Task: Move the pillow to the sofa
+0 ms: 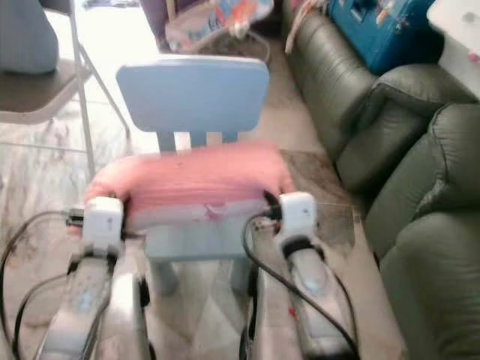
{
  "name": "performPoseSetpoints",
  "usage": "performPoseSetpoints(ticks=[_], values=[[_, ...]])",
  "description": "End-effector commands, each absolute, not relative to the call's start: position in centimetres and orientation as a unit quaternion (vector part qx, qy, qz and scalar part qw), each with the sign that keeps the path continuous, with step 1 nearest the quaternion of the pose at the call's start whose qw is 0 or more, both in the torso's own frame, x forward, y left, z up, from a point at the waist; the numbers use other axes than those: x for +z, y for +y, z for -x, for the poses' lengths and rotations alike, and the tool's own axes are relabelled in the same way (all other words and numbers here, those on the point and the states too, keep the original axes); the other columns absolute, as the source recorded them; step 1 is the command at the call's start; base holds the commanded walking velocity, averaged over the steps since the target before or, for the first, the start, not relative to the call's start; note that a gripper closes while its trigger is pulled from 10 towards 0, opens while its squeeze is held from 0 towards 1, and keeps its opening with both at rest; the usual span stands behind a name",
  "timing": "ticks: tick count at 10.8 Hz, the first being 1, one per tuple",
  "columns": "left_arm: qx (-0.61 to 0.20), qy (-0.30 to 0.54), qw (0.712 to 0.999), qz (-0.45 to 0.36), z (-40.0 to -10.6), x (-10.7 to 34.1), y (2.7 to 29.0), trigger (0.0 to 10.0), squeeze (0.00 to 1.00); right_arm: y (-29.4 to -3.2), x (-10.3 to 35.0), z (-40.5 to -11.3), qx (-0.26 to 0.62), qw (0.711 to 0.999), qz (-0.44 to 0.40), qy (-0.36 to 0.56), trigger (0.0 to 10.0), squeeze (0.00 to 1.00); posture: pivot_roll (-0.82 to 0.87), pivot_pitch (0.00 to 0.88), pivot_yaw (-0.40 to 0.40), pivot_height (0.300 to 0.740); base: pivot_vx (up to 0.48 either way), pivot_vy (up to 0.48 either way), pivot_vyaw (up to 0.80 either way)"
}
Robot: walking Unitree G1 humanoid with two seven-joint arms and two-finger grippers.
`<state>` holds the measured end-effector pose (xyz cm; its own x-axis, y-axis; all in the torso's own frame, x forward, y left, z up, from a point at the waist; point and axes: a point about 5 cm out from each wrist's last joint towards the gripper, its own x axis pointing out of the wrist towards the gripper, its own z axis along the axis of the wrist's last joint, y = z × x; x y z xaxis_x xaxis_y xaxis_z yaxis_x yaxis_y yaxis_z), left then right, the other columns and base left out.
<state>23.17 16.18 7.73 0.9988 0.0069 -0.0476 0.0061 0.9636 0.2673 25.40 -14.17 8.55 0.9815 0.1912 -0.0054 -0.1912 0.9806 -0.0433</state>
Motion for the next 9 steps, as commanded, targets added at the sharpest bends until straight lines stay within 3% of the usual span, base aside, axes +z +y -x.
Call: performPoseSetpoints(ticks=[1, 5, 9], values=[[0.043, 0.022, 0.987, -0.151, -22.8, 8.3, 18.1, 10.0, 0.0, -16.4, 9.2, -25.1, 0.052, 0.998, 0.03, -0.008, 10.0, 0.0, 0.04, 0.048, -0.07, 0.624, 0.0, 0.0, 0.0], [0.002, 0.052, 0.987, -0.154, -20.7, 7.7, 18.0, 10.0, 0.0, -17.8, 7.4, -21.8, 0.036, 0.998, 0.028, 0.043, 10.0, 0.0, 0.05, 0.087, -0.062, 0.69, 0.0, 0.0, 0.0], [-0.003, 0.061, 0.988, -0.143, -21.3, 7.9, 17.8, 10.0, 0.0, -17.5, 7.7, -22.4, 0.034, 0.998, 0.02, 0.047, 10.0, 0.0, 0.06, 0.088, -0.066, 0.74, 0.0, 0.0, 0.0]])
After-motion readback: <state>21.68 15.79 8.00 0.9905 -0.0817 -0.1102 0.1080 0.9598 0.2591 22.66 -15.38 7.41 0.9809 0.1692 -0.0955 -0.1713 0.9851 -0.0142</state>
